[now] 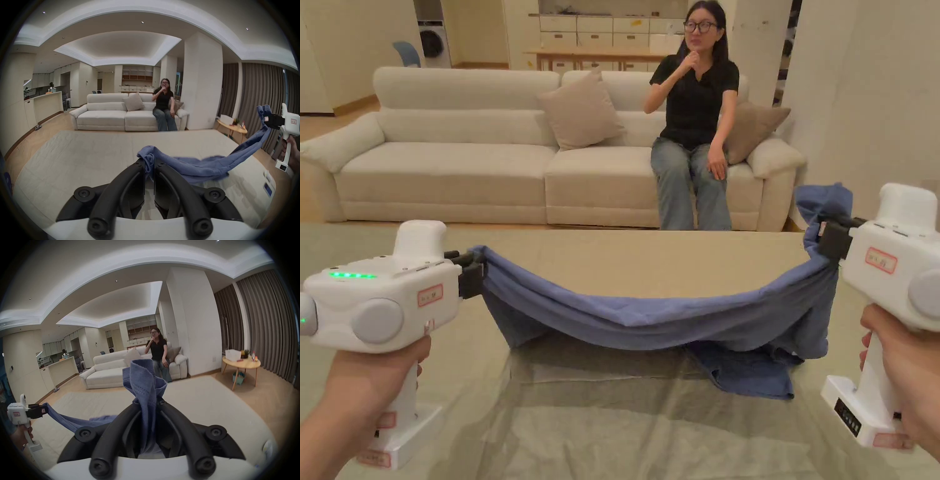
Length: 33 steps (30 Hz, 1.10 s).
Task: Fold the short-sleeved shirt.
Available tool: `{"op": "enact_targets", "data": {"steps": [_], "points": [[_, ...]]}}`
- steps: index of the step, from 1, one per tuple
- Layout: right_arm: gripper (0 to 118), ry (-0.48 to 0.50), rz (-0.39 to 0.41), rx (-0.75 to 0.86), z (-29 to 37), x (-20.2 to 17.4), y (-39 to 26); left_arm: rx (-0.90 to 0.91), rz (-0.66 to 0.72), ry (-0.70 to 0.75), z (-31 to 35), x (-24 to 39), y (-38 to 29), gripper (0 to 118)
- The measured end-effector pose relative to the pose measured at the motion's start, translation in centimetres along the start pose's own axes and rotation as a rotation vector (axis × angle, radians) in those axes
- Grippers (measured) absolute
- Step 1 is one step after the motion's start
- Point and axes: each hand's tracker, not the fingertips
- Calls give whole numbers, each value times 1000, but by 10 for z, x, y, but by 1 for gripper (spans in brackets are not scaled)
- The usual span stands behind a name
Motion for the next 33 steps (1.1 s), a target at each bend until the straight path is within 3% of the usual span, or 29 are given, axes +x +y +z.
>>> {"op": "enact_targets", "data": {"steps": [7, 13, 25, 26, 28, 29, 30, 31, 32, 33], "points": [[10, -93, -134, -160, 67, 28, -146, -105, -37, -43, 66, 19, -120, 7], [10, -176, -238, -283, 142, 45, -235, -187, 33, -14, 129, 21, -208, 7], [11, -221, -214, -324, 267, 45, -296, -259, 51, 46, 265, 25, -301, 7], [20, -225, -220, -332, 268, 45, -299, -273, 49, 45, 268, 26, -306, 7], [78, -233, -206, -369, 262, 45, -303, -288, 47, 53, 270, 30, -312, 9], [93, -273, -187, -371, 259, 47, -305, -286, 51, 68, 270, 30, -310, 11], [93, -280, -192, -377, 257, 49, -304, -276, 61, 77, 272, 27, -306, 11], [118, -281, -215, -375, 258, 53, -302, -254, 99, 68, 273, 28, -300, 18], [114, -273, -263, -254, 276, 51, -296, -218, 144, 55, 275, 26, -290, 27], [112, -248, -289, -234, 280, 58, -288, -181, 177, 55, 278, 24, -281, 52]]}}
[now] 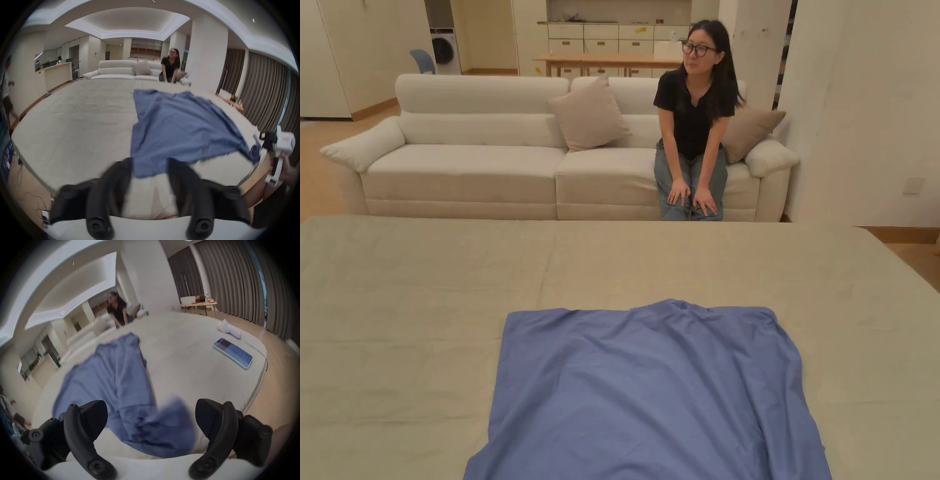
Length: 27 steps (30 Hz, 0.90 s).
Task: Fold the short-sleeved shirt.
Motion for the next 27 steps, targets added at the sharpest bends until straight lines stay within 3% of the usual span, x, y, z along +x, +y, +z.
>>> {"op": "enact_targets", "data": {"steps": [2, 3, 4, 7, 9, 11, 12, 13, 14, 15, 16, 18, 19, 23, 24, 25, 26, 27], "points": [[115, 12, 17, 18, 23, -2, 22, 66, 58, -24, 16, 6, 24, 101], [117, 21, 50, 60, 35, -5, 32, 125, 61, -51, 26, 8, 35, 118], [117, 45, 98, 114, 47, -12, 50, 219, 54, -73, 41, 12, 48, 117], [118, 98, 248, 242, 92, -24, 78, 267, -14, -72, 78, 33, 80, 117], [118, 116, 346, 221, 109, -29, 89, 278, -80, -36, 95, 45, 92, 117], [114, 122, 421, 164, 117, -35, 88, 251, -119, -1, 102, 54, 92, 115], [93, 139, 413, 171, 117, -32, 81, 236, -128, 31, 103, 56, 90, 104], [44, 155, 418, 189, 120, -31, 75, 266, -135, 46, 103, 57, 84, 78], [0, 146, 432, 190, 118, -33, 69, 264, -148, 58, 100, 57, 77, 36], [0, 131, 458, 168, 117, -33, 66, 231, -148, 92, 94, 57, 74, 1], [0, 85, 465, 184, 120, -31, 62, 154, -139, 131, 85, 55, 71, 1], [0, 158, 419, 145, 123, -27, 64, 76, -86, 61, 68, 46, 63, 1], [0, 149, 405, 147, 125, -26, 64, 53, -62, 45, 58, 43, 56, 1], [0, 145, 414, 149, 118, -29, 63, -120, -61, 128, 5, 30, 36, 1], [0, 148, 413, 147, 116, -28, 63, -148, -57, 138, -7, 27, 31, 6], [0, 151, 414, 146, 117, -28, 65, -190, -43, 133, -21, 23, 26, 27], [0, 150, 417, 145, 117, -28, 65, -237, -34, 137, -33, 21, 24, 27], [0, 151, 422, 142, 117, -28, 66, -281, -26, 125, -45, 19, 22, 38]]}}
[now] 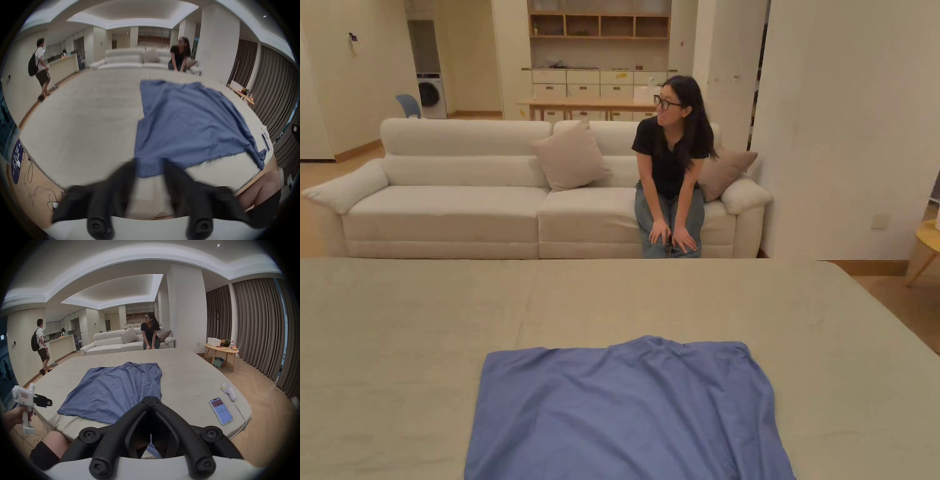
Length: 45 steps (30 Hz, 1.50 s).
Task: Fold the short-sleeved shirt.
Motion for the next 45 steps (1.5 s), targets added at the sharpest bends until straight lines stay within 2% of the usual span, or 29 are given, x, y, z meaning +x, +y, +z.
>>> {"op": "enact_targets", "data": {"steps": [1, 2, 3, 5, 8, 11, 12, 13, 14, 15, 16, 17, 18, 20, 23, 26, 27, 28, 29, 30, 32, 33, 34, 37, 39, 41, 43, 44, 45], "points": [[0, 1, 3, -2, 1, 1, -1, -55, -8, -14, -14, -2, 1, 76], [0, 2, 7, -5, 1, 2, -1, -73, -8, -21, -26, -4, -1, 108], [0, 3, 9, -9, 1, 2, -1, -42, 2, -11, -31, -8, -5, 116], [0, 3, 18, -23, 1, 3, -3, -33, -8, 27, -50, -10, 1, 114], [0, -1, 6, -44, -1, 5, -7, -133, 29, 40, -76, -20, -1, 114], [0, -11, -2, -63, -5, 5, -12, -176, 33, 52, -90, -14, -8, 102], [0, -15, -3, -69, -5, 5, -13, -140, -13, 117, -85, -8, -9, 92], [0, -19, -6, -72, -5, 4, -14, -110, -44, 88, -79, -2, -9, 73], [0, -18, -13, -80, -7, 4, -16, -91, -80, 88, -74, 3, -8, 44], [0, -17, -18, -89, -8, 4, -17, -76, -100, 88, -68, 8, -6, 5], [0, -14, -21, -103, -11, 3, -18, -87, -89, 65, -65, 12, -5, 3], [0, -8, -21, -115, -14, 2, -19, -87, -96, 124, -62, 16, -3, 3], [0, -4, -20, -121, -16, 1, -20, -90, -87, 92, -61, 14, -2, 3], [0, 14, -24, -133, -21, -2, -20, -96, 63, -97, -55, 6, 2, 3], [0, 28, -10, -146, -28, -4, -20, 16, 4, 3, -29, 4, 11, 3], [0, 59, 16, -184, -46, -3, -18, 46, 52, -56, -13, -8, 21, 3], [6, 76, 27, -210, -54, -2, -17, 48, 54, -54, -12, -11, 24, 3], [28, 105, 25, -240, -66, 1, -17, 49, 47, -51, -9, -12, 26, 3], [28, 123, 12, -295, -81, 5, -17, 52, 36, -48, -6, -12, 28, 3], [38, 128, -2, -344, -94, 8, -18, 58, 31, -49, -5, -12, 29, 3], [109, 108, -4, -441, -126, 13, -25, 61, 26, -63, -2, -10, 30, 3], [116, 122, -9, -473, -135, 17, -31, 60, 24, -61, -2, -9, 30, 3], [113, 114, 15, -422, -149, 22, -31, 55, 18, -61, -3, -8, 30, 3], [114, 24, 88, -543, -184, 26, -44, 47, 6, -57, -4, -6, 30, 3], [114, 17, 53, -601, -200, 30, -54, 43, 6, -55, -4, -4, 30, 3], [112, 50, -29, -672, -212, 36, -70, 43, 12, -61, -4, -4, 30, 3], [108, 93, -62, -713, -219, 35, -82, 46, 18, -61, -4, -5, 31, 3], [104, 107, -59, -728, -221, 33, -87, 45, 22, -62, -4, -6, 32, 3], [90, 108, -40, -736, -210, 25, -86, 46, 26, -63, -4, -7, 33, 3]]}}
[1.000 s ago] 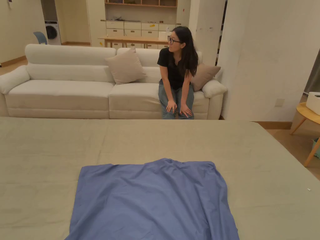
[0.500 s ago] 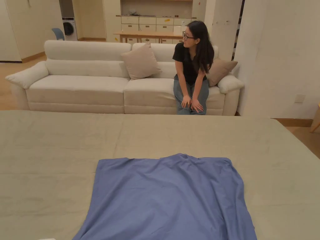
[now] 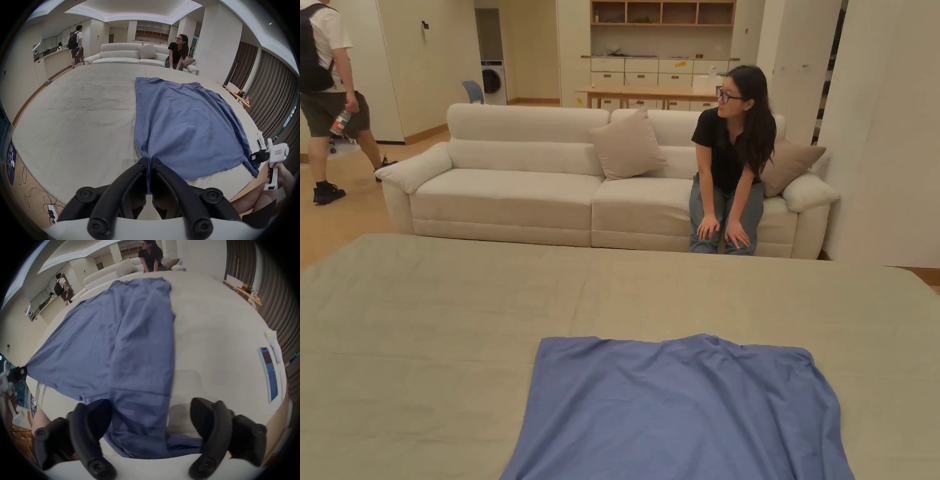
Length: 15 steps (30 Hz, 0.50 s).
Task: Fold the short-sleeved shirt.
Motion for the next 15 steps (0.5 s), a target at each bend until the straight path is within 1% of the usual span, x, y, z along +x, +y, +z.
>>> {"op": "enact_targets", "data": {"steps": [1, 2, 3, 4, 5, 6, 7, 8, 9, 10, 13, 15], "points": [[75, -14, 26, -8, -2, -3, -3, 0, 3, -4, 0, -1, 1, 3], [69, -80, 58, 17, -3, -5, -6, 0, 3, -7, 0, -2, 2, 3], [65, -97, 73, 43, -1, -5, -8, -1, 3, -7, 0, -3, 2, 3], [50, -62, 49, 46, 3, -6, -11, -1, 1, -7, 0, -3, 3, 3], [20, -61, 31, 58, 7, -6, -10, -1, 0, -8, 1, -4, 3, 3], [7, -60, 22, 77, 11, -5, -10, 0, 0, -9, 0, -5, 3, 3], [6, -70, 4, 126, 18, -4, -10, -1, 1, -8, 1, -5, 3, 3], [7, -59, -10, 161, 27, -4, -10, 2, 5, -9, 2, -6, 3, 3], [7, -35, -30, 177, 32, -2, -9, 7, 8, -12, 3, -6, 3, 3], [7, 5, -68, 177, 37, 2, -7, 13, 12, -17, 5, -5, 3, 3], [7, 44, -144, 254, 57, 11, -6, 48, 14, -33, 14, -2, 4, 3], [7, 95, -211, 281, 73, 17, -7, 94, 9, -39, 26, 1, 3, 3]]}}
